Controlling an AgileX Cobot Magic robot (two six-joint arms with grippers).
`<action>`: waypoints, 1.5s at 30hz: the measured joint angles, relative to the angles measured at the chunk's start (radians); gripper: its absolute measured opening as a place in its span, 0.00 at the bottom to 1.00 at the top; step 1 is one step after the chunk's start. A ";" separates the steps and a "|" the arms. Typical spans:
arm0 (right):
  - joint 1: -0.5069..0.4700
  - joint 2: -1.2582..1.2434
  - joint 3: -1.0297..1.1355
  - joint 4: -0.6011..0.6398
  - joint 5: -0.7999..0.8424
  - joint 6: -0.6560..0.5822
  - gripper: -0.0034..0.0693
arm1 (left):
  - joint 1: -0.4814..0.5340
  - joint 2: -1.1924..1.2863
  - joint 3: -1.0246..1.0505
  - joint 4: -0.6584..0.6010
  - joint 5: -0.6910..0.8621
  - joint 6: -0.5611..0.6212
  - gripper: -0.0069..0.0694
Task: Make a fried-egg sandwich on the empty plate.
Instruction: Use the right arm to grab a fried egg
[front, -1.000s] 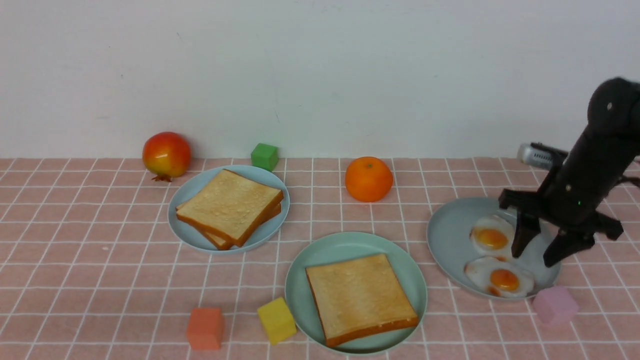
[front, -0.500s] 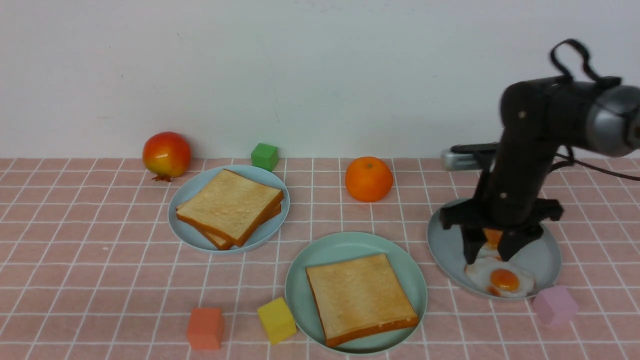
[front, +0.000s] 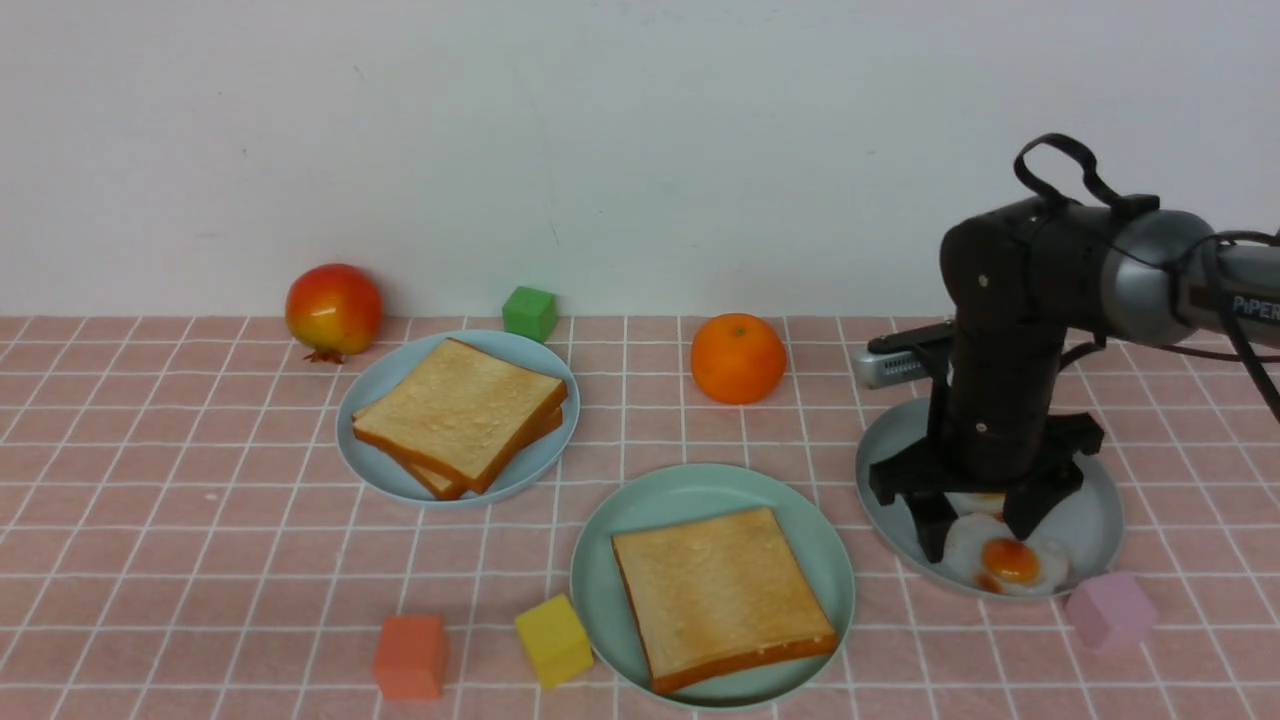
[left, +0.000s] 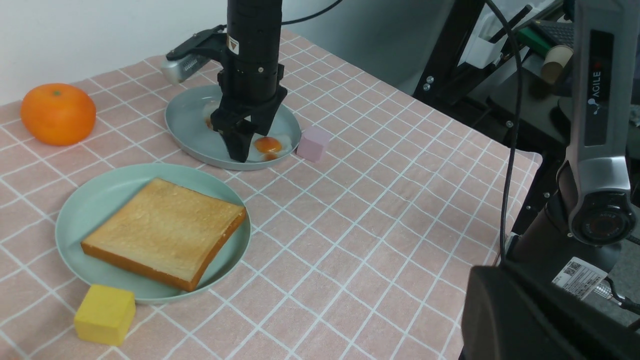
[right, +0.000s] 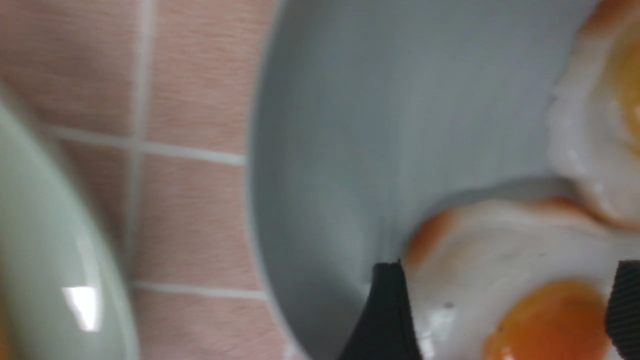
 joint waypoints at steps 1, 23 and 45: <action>0.000 0.001 0.000 -0.005 0.000 0.000 0.83 | 0.000 0.000 0.000 0.000 0.000 0.000 0.11; 0.000 -0.019 -0.001 0.067 0.027 -0.064 0.40 | 0.000 0.000 0.000 0.011 0.000 0.000 0.11; 0.000 0.025 -0.013 0.056 0.028 -0.148 0.58 | 0.000 0.000 0.000 0.061 0.000 0.000 0.11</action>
